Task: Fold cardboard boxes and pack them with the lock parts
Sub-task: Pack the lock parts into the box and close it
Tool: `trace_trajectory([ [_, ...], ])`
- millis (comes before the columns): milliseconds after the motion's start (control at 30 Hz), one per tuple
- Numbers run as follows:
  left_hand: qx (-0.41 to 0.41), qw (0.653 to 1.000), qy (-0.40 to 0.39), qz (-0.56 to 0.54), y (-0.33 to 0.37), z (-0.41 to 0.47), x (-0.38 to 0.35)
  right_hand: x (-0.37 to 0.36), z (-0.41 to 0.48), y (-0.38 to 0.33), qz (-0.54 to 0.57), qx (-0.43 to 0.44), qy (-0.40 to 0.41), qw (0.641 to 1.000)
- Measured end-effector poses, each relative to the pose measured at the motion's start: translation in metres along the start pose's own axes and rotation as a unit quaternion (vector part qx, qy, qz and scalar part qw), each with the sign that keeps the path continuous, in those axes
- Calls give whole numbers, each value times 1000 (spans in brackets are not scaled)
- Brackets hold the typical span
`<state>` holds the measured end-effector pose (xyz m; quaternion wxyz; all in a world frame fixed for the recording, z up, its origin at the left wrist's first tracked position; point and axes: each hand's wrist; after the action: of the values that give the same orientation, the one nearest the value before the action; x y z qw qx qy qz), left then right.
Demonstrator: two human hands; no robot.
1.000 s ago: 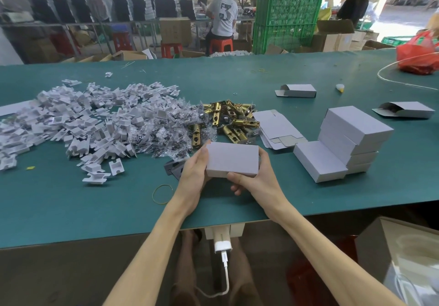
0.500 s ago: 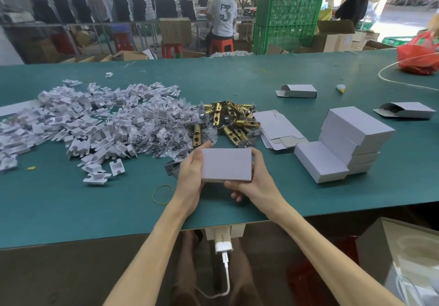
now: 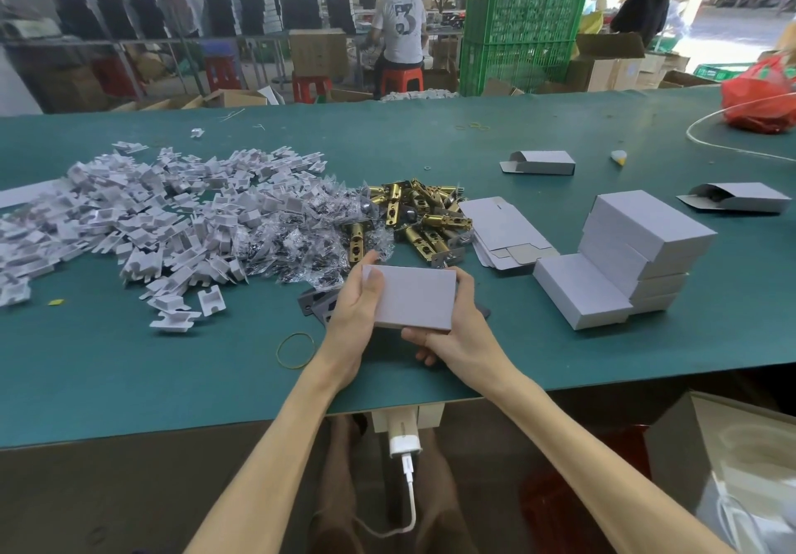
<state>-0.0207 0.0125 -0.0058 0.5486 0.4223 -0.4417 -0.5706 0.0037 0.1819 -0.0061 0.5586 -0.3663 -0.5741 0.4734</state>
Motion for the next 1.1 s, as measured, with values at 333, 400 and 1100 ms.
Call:
trace_trajectory([
  [333,0,999,-2,-36,-2,4,2,0,2,2,-8,-13,-13,1000],
  [400,3,999,-4,-35,-2,4,2,0,2,1,-15,-18,-11,1000],
  [1100,34,995,28,-84,11,-3,-1,23,-1,-39,-523,144,19,840],
])
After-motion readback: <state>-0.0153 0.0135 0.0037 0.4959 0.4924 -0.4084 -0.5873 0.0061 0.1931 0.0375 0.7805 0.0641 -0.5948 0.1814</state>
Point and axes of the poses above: each hand's wrist, its own z-axis towards the middle knuckle, its own x-axis out of the back of the hand, y = z × x, and after that the axes turned 7 degrees about -x, right-handed
